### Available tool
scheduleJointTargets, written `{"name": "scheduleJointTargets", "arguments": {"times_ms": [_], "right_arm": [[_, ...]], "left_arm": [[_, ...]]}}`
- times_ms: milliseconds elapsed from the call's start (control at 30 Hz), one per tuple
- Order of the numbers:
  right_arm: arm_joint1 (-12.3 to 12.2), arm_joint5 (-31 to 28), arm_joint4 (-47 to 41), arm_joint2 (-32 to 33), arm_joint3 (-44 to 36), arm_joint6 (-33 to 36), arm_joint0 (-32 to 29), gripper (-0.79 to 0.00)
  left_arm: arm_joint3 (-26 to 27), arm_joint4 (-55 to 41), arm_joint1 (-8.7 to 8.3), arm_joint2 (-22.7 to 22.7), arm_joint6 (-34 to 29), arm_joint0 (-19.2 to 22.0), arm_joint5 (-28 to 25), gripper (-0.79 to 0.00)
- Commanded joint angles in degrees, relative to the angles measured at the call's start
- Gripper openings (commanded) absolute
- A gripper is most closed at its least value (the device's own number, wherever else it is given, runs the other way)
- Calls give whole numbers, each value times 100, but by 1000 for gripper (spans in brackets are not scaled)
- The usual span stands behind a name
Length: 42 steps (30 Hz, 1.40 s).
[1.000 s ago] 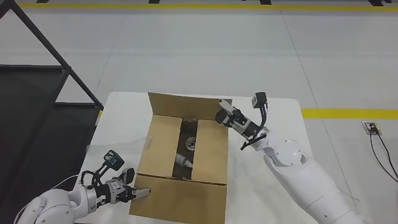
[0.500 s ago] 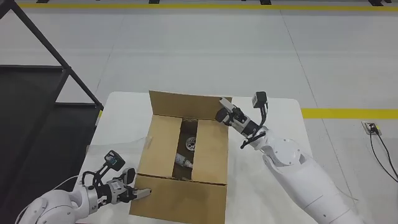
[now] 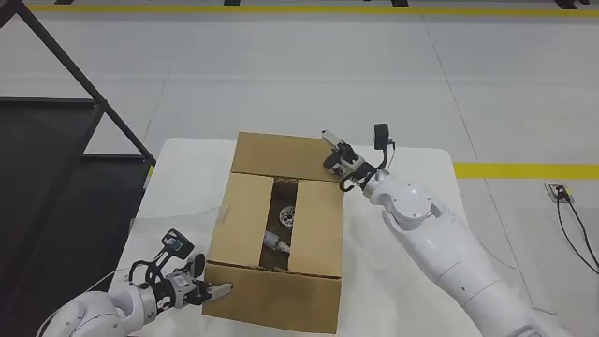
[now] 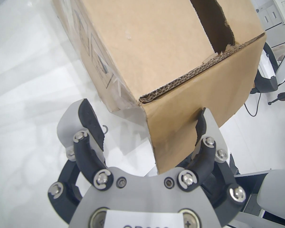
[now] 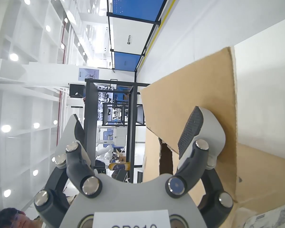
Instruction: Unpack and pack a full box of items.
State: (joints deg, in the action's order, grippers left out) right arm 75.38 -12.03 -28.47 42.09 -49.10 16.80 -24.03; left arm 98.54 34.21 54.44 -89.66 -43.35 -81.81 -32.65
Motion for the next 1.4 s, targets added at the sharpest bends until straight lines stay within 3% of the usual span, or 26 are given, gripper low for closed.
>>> {"name": "scheduleJointTargets", "arguments": {"times_ms": [0,433,1000,1200,1367], "right_arm": [[86,60,-41,-44,226,14,104,0],[543,478,-25,-193,1382,163,575,0],[773,422,108,27,2102,501,749,0],[780,1,38,228,2132,645,715,0],[711,-727,-208,541,2034,986,566,0]], "left_arm": [[9,114,0,56,41,3,46,0],[72,488,-2,344,191,62,183,0],[63,530,-16,513,333,128,199,0],[32,479,-13,596,364,186,244,0],[19,464,-7,690,384,251,278,0]]}}
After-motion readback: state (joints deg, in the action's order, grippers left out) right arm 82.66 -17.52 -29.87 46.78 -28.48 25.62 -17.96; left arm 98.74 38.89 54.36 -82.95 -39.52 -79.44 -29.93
